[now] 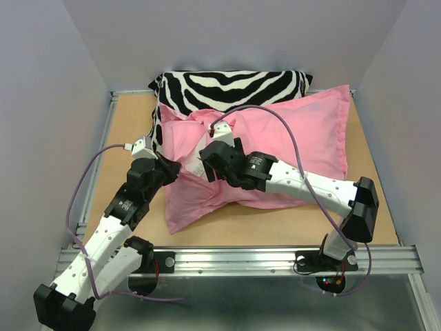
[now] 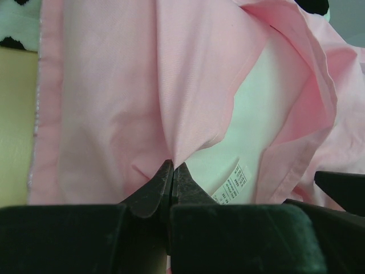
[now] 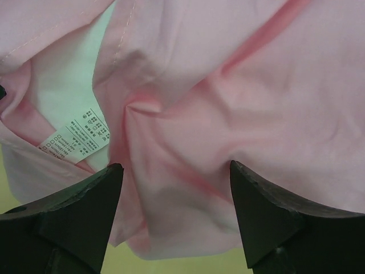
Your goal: Remove the pillowcase from the pillow
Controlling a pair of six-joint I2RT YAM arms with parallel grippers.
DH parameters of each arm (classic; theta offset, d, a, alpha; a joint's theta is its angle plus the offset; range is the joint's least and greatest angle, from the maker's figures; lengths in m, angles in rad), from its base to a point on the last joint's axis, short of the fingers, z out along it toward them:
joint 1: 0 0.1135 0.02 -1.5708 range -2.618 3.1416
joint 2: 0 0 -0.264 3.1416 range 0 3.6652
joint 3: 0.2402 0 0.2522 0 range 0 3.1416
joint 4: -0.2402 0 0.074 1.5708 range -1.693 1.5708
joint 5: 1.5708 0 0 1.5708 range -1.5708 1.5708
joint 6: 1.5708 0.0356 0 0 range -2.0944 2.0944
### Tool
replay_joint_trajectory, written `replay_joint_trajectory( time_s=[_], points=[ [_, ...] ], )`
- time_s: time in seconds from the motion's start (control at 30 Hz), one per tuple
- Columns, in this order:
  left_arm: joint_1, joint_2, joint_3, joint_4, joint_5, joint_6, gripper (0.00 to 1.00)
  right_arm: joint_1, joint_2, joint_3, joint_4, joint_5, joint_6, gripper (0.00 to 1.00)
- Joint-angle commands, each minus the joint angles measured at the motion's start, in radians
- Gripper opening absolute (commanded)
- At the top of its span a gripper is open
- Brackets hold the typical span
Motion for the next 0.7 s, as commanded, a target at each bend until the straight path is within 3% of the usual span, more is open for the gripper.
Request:
replay_joint_trajectory(
  time_s=[0.0, 0.67],
  points=[
    [0.004, -0.011, -0.012, 0.033, 0.001, 0.004, 0.0, 0.013, 0.018, 0.108, 0.058, 0.028, 0.024, 0.81],
    [0.004, -0.008, -0.012, 0.032, 0.0, 0.007, 0.0, 0.039, 0.097, 0.203, 0.066, 0.104, 0.021, 0.82]
  ],
)
